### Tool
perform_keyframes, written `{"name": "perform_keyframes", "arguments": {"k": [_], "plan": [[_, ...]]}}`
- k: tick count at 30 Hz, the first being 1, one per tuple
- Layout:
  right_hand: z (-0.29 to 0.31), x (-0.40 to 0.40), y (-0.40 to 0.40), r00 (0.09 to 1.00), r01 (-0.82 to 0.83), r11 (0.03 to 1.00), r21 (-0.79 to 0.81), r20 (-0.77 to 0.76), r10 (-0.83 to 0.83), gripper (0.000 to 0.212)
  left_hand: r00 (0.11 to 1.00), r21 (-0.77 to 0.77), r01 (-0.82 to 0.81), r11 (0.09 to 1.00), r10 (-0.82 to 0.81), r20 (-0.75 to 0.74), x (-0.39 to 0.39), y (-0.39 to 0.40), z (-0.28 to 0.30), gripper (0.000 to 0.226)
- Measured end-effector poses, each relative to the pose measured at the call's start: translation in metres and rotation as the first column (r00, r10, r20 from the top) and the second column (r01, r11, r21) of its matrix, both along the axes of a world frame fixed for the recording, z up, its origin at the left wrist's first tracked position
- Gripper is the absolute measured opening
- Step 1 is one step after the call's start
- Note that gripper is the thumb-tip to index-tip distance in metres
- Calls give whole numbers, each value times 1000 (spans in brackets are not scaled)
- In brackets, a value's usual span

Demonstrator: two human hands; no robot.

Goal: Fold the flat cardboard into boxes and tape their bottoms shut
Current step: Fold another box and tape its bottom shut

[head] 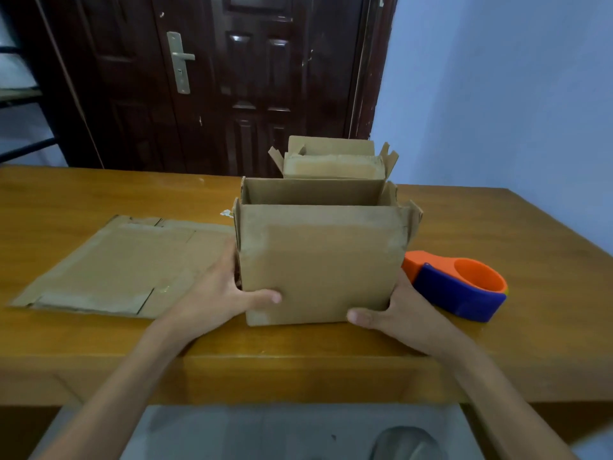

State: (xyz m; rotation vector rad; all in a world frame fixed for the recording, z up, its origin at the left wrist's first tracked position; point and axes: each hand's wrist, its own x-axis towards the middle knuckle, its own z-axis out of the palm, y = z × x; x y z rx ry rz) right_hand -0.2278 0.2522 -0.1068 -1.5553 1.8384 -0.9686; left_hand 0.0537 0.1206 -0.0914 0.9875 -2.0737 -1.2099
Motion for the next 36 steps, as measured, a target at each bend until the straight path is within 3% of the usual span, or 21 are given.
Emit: {"name": "perform_keyframes", "arguments": {"k": [3, 5, 7, 10, 13, 17, 19, 22, 24, 26, 29, 31, 36], "plan": [[3, 3, 6, 987, 53, 989, -141, 161, -30, 97, 1000, -33, 17, 999, -17, -12, -2, 2, -2, 95], [7, 5, 9, 972, 76, 968, -239, 236, -18, 107, 1000, -20, 20, 1000, -20, -12, -2, 2, -2, 91], [10, 6, 12, 968, 94, 966, -241, 247, -32, 108, 999, -13, 44, 999, -44, -8, -1, 3, -1, 90], [10, 8, 12, 974, 84, 978, -191, 224, -40, 74, 994, -35, 107, 994, -107, 9, 3, 0, 1, 100], [10, 5, 11, 972, 106, 977, -187, 228, -62, 77, 988, -63, 154, 986, -152, 36, 2, 1, 10, 96], [18, 6, 13, 969, 89, 978, -188, 243, -41, 85, 966, -92, -2, 996, -22, -258, -1, 4, 33, 133], [19, 7, 14, 967, 83, 979, -184, 253, -35, 83, 917, -163, -58, 985, -12, -398, -7, 4, 45, 119], [19, 7, 14, 965, 81, 978, -190, 259, -29, 85, 924, -254, -92, 963, -13, -382, -26, 10, 44, 79], [20, 7, 14, 968, 75, 978, -194, 252, -24, 88, 893, -206, -151, 967, 44, -449, -37, 13, 37, 49], [22, 8, 16, 970, 63, 976, -207, 243, -11, 96, 864, -191, -219, 957, 99, -493, -41, 13, 31, 35], [27, 5, 20, 965, 105, 946, -307, 262, -22, 108, 869, -206, -233, 951, 108, -483, -42, 9, 29, 40], [38, 6, 18, 967, 131, 904, -406, 252, -26, 102, 867, -191, -218, 957, 100, -488, -43, 8, 27, 47], [64, 6, -4, 996, 93, 817, -569, 47, -81, 48, 847, -199, -225, 954, 91, -525, -46, 5, 23, 45]]}}
